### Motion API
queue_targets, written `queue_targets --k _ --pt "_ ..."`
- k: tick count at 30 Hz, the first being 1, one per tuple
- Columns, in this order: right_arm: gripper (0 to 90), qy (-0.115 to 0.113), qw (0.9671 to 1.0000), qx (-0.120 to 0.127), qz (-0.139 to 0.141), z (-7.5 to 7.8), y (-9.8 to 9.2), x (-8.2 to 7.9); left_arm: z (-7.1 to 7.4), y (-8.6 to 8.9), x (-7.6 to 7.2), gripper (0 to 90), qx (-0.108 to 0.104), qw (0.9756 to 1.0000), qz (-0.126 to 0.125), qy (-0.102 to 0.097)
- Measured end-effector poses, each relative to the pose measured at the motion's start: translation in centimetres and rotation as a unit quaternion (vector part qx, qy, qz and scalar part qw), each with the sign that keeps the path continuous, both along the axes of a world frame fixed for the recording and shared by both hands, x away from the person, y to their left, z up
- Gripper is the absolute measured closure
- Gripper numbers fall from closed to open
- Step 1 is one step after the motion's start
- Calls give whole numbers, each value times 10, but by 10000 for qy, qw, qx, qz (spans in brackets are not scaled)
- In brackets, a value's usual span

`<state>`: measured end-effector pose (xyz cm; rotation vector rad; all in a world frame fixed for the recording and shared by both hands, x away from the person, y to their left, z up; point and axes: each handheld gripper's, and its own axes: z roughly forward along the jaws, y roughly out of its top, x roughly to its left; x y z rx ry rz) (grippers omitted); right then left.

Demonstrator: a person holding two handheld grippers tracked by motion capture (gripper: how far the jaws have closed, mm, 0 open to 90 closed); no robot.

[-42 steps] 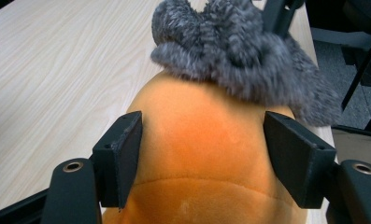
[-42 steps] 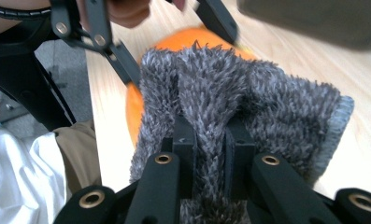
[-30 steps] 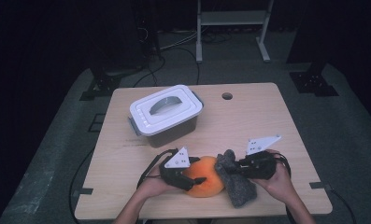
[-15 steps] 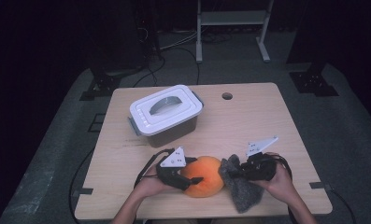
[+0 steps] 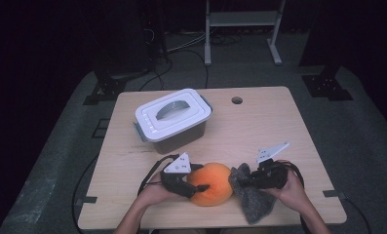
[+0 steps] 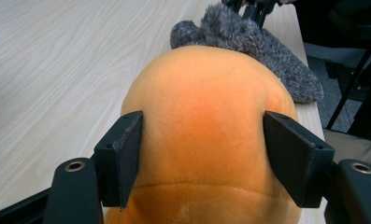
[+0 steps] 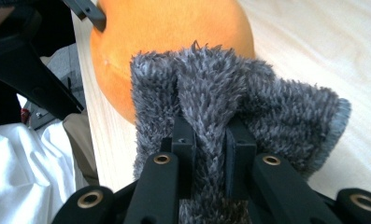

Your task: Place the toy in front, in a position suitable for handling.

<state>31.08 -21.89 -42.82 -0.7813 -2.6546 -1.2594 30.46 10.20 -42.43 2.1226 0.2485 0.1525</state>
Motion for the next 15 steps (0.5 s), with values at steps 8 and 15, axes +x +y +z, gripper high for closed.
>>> queue_targets --k 8,15 --pt "769 -439 9973 579 93 25 12 -4 0 -4 -1 308 20 10000 -33 -51" --pt "767 -230 9993 228 202 8 15 -4 0 -2 0 308 25 10000 0 -9"
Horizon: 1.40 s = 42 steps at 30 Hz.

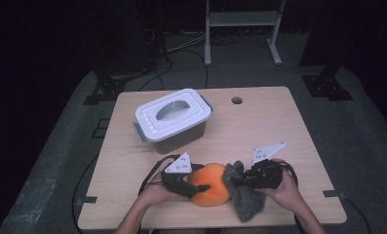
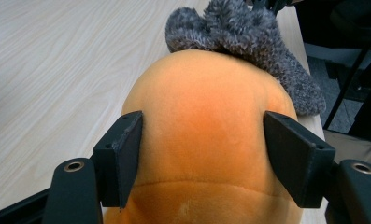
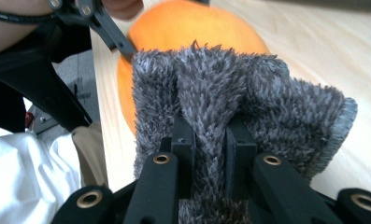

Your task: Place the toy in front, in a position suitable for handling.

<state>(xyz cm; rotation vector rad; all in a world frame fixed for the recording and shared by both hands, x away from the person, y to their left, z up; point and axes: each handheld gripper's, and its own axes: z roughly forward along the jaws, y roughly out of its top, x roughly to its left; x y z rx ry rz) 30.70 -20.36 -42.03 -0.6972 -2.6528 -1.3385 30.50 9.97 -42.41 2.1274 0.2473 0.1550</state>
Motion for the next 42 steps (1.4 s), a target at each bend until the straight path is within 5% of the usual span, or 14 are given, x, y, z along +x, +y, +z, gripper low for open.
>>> queue_targets --k 5,8,11,14,19,25,29,33,38,42 --pt "767 -99 9999 -53 -106 4 -6 -3 0 0 1 307 -26 10000 18 27" --pt "766 -303 9993 229 14 17 1 -7 0 -4 -1 304 -2 10000 18 -15" --pt "766 -447 9987 128 202 23 14 -13 0 -4 0 302 12 10000 38 -21" --pt "766 -421 9986 -176 273 14 21 -14 0 -3 1 302 21 10000 52 -5" --pt "766 -218 9991 -286 213 5 8 -11 0 -4 1 302 24 10000 90 17" --pt "765 -339 9994 92 -48 16 1 -6 2 -7 -3 302 50 10000 18 -61" --pt "763 -340 9994 41 -37 14 7 -4 3 -9 -4 291 74 9999 -30 -72" --pt "762 -202 9997 -45 143 7 11 -6 9 -13 -5 189 122 9999 -102 -52" --pt "762 -65 9995 -72 306 3 7 -9 10 -14 -3 91 208 9997 16 121" --pt "761 -1 9992 -81 391 2 4 -9 5 -14 2 98 259 9983 7 521"
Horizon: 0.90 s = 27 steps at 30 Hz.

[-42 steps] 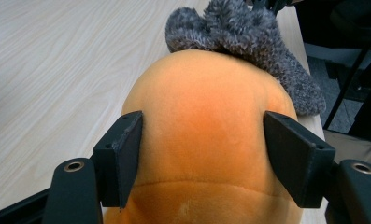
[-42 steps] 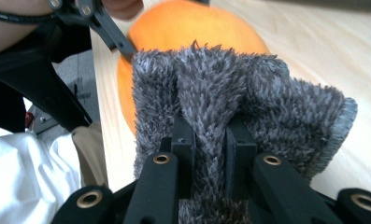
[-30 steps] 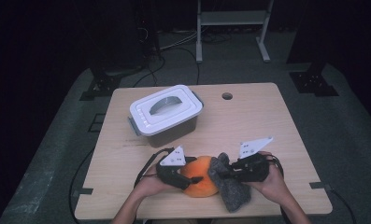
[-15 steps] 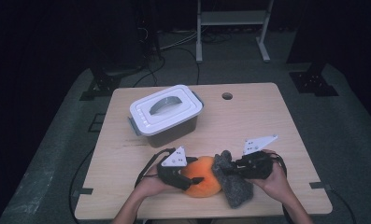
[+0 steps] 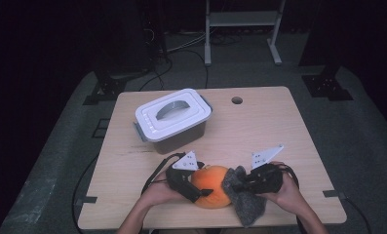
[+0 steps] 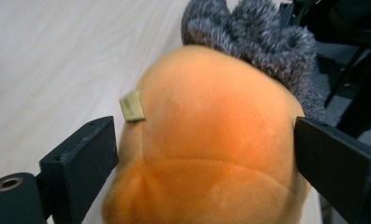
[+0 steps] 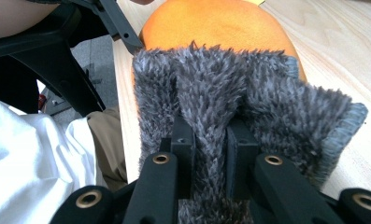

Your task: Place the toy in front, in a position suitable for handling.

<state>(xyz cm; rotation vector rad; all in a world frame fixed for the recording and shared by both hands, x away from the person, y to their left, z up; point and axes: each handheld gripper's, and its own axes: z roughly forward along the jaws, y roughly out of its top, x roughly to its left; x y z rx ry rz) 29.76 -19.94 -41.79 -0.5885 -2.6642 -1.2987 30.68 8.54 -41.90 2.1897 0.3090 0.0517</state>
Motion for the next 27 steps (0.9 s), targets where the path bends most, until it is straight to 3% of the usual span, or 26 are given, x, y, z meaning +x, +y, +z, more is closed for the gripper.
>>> queue_targets --k 5,8,10,11,13,15,18,21,22,25,27 --pt "764 -138 9998 98 -136 8 -5 1 5 1 -6 288 -38 9987 -19 -501" --pt "764 -315 9983 314 -378 17 -9 4 9 -3 -11 323 -54 9953 -219 -938" --pt "763 -394 9967 419 -572 21 -13 6 10 -6 -14 324 -66 9937 -347 -1063" --pt "762 -355 9963 459 -633 20 -14 8 10 -6 -14 318 -66 9937 -347 -1063" --pt "761 -275 9970 362 -631 15 -13 10 9 -7 -12 276 -70 9955 -345 -875" --pt "759 -133 9982 329 -493 10 -10 10 8 -7 -10 197 -62 9971 -310 -695" --pt "759 -114 9991 243 -314 8 -5 6 7 -8 -6 83 -63 9993 -193 -311" --pt "758 -44 9997 200 -135 8 -4 2 2 -7 -3 72 -21 9997 -248 11" --pt "758 -26 9997 199 -105 8 -4 1 2 -7 -3 115 -22 9995 -315 -4" --pt "762 -104 9997 168 -123 13 -5 0 7 -7 -10 257 -10 9980 -322 -547" --pt "765 -217 9993 208 -200 18 -6 0 11 -6 -13 302 -42 9946 -320 -989"
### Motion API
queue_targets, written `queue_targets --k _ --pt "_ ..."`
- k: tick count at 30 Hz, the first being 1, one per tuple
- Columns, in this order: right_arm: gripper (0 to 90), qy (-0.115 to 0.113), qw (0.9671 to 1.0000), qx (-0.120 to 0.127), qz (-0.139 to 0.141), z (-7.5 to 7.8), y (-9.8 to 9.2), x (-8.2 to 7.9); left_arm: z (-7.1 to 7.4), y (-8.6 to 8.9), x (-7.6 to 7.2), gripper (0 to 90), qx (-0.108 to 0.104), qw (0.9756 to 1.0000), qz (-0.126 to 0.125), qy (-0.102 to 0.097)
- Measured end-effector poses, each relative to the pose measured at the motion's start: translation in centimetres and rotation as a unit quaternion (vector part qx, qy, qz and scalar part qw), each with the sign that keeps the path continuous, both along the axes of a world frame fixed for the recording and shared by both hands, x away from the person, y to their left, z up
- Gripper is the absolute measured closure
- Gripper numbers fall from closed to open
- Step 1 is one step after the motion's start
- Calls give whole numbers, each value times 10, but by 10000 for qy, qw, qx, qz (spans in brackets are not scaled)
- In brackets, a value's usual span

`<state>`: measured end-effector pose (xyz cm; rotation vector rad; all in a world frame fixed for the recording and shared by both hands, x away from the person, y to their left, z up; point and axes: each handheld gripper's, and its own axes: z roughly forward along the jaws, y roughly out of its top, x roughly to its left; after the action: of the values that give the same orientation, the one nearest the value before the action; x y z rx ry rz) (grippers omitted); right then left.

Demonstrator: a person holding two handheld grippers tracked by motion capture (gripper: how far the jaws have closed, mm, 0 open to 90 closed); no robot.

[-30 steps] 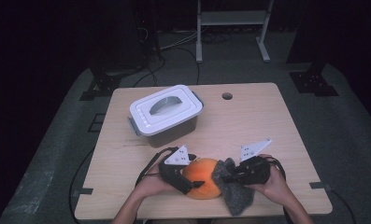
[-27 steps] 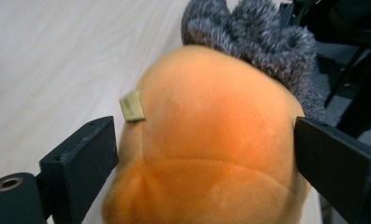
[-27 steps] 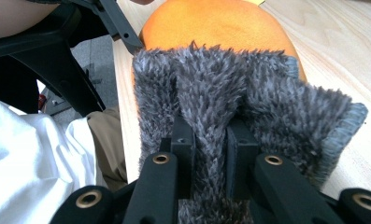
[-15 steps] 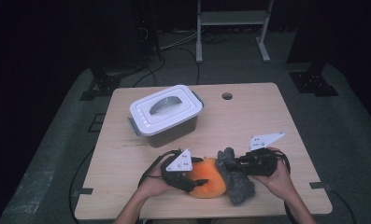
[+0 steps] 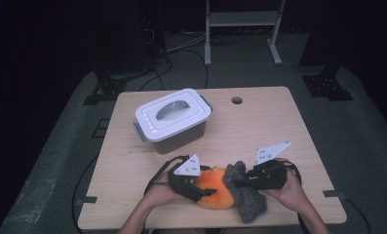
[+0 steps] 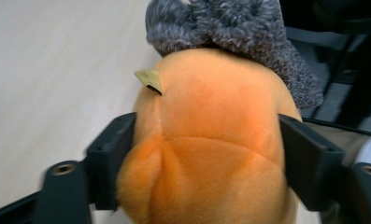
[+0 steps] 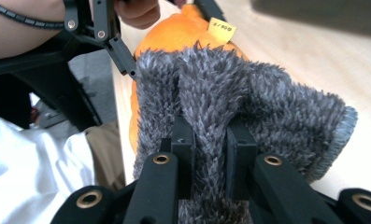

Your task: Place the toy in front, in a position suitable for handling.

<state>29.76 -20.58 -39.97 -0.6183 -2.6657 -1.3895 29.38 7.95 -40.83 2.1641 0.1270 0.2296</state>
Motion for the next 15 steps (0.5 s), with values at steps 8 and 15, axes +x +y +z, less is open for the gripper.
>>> queue_targets --k 8,15 --pt "766 -168 9998 -50 -106 1 9 2 -4 0 5 140 -63 9994 100 333" --pt "765 -351 9993 -87 -31 9 15 -6 -4 2 3 253 -133 9992 -30 380"
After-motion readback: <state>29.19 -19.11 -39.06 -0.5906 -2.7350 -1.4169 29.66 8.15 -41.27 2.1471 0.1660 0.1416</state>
